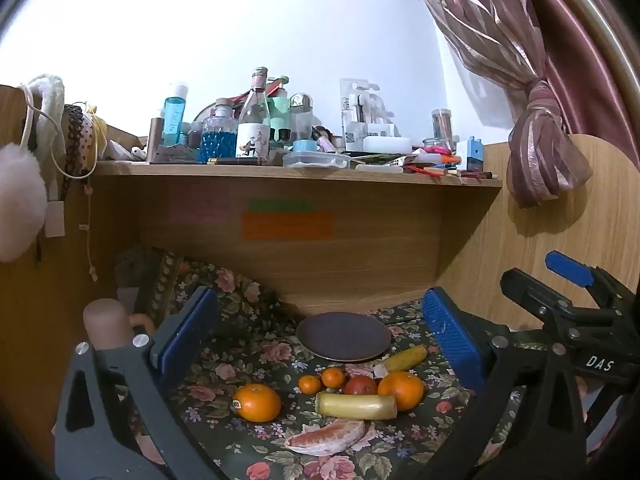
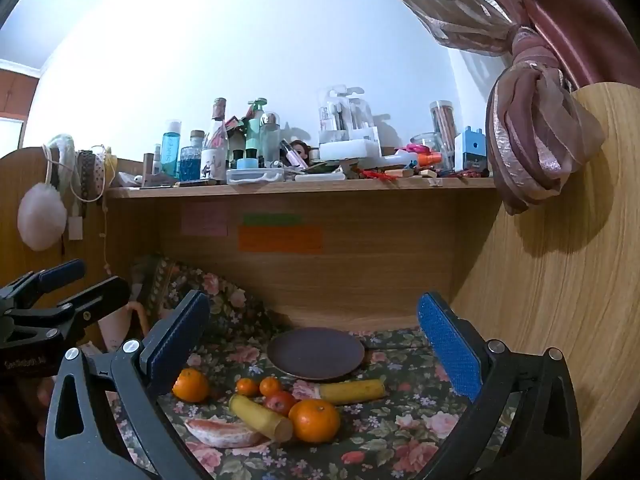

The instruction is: Organize fruits

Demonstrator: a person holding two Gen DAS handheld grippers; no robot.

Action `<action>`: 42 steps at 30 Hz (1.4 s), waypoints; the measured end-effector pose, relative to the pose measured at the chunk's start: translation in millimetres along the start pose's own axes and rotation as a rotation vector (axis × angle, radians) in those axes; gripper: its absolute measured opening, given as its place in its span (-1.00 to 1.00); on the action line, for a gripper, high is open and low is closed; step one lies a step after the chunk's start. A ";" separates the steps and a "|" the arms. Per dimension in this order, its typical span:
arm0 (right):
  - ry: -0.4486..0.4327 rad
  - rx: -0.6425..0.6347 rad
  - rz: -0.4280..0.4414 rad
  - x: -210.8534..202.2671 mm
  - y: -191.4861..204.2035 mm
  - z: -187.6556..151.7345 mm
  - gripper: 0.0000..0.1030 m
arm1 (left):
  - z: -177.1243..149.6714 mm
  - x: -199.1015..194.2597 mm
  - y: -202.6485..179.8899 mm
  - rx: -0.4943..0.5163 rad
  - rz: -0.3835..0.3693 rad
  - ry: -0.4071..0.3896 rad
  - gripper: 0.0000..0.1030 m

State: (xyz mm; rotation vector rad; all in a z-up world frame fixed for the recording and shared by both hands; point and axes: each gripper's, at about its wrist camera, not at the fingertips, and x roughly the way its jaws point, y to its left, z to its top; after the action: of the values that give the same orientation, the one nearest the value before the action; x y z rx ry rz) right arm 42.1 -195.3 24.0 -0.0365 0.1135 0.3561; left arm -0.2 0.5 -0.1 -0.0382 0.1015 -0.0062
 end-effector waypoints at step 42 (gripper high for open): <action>0.021 0.017 -0.003 6.3 -3.2 -4.8 1.00 | -6.3 5.3 -2.4 0.008 -0.011 0.019 1.00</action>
State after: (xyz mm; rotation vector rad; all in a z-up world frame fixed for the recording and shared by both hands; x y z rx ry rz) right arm 48.6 -196.4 18.6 -0.0233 0.1370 0.3516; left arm 4.4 -2.2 -6.7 -0.0306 0.1202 -0.0179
